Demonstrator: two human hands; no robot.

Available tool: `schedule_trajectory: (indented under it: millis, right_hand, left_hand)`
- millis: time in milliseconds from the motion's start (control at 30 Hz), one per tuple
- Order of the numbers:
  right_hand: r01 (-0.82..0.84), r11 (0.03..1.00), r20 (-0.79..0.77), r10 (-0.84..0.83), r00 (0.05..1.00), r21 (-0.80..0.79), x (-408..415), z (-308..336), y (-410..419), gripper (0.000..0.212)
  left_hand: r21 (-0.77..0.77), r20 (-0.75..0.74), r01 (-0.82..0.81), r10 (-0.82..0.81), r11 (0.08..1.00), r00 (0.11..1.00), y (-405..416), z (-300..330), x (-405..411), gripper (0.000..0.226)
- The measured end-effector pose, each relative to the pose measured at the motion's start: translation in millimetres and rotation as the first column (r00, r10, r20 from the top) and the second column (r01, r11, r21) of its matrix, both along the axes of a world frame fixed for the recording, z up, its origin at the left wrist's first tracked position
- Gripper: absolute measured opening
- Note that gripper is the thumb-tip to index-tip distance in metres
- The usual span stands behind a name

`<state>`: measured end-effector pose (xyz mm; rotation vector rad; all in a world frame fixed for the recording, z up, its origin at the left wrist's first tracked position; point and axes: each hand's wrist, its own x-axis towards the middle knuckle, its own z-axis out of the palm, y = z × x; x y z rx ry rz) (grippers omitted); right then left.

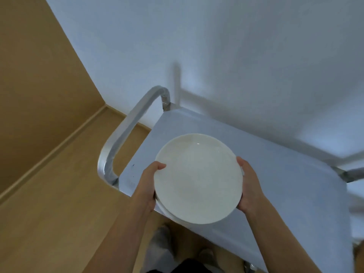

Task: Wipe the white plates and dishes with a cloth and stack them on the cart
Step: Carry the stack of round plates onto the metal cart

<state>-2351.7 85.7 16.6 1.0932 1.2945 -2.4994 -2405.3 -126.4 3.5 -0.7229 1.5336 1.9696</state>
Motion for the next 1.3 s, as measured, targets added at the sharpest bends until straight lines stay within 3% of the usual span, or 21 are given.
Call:
schedule_trajectory:
  millis: [233, 400, 700, 967, 1100, 1167, 1300]
  right_hand:
    - [0.123, 0.992, -0.02, -0.122, 0.992, 0.015, -56, -24, -9, 0.051]
    - [0.222, 0.974, 0.039, -0.224, 0.974, 0.039, -75, -39, -9, 0.035]
    - [0.227, 0.973, 0.094, -0.229, 0.969, 0.032, -78, -52, -7, 0.04]
    - [0.149, 0.984, 0.106, -0.159, 0.982, 0.099, -72, -47, -7, 0.04]
    - [0.109, 0.973, 0.199, -0.15, 0.968, 0.205, -49, -43, -12, 0.059]
    - [0.063, 0.965, 0.21, -0.119, 0.97, 0.255, -31, -43, -15, 0.056]
    - [-0.092, 0.942, 0.231, 0.016, 0.973, 0.322, 16, -38, -24, 0.044]
  left_hand:
    - [0.024, -0.048, 0.192, -0.191, 0.981, 0.98, 0, -28, -84, 0.017]
    - [0.037, -0.031, 0.236, -0.234, 0.971, 0.972, 5, -48, -114, 0.019]
    - [0.042, -0.038, 0.262, -0.261, 0.964, 0.965, 7, -56, -118, 0.019]
    - [-0.005, -0.062, 0.109, -0.11, 0.994, 0.992, -4, -42, -89, 0.061]
    - [-0.072, 0.024, 0.018, -0.016, 0.997, 1.0, -24, -44, -41, 0.04]
    - [-0.112, 0.023, 0.018, -0.016, 0.994, 1.0, -30, -46, -15, 0.027]
    - [-0.204, -0.041, -0.048, 0.04, 0.978, 0.998, -34, -47, 43, 0.03]
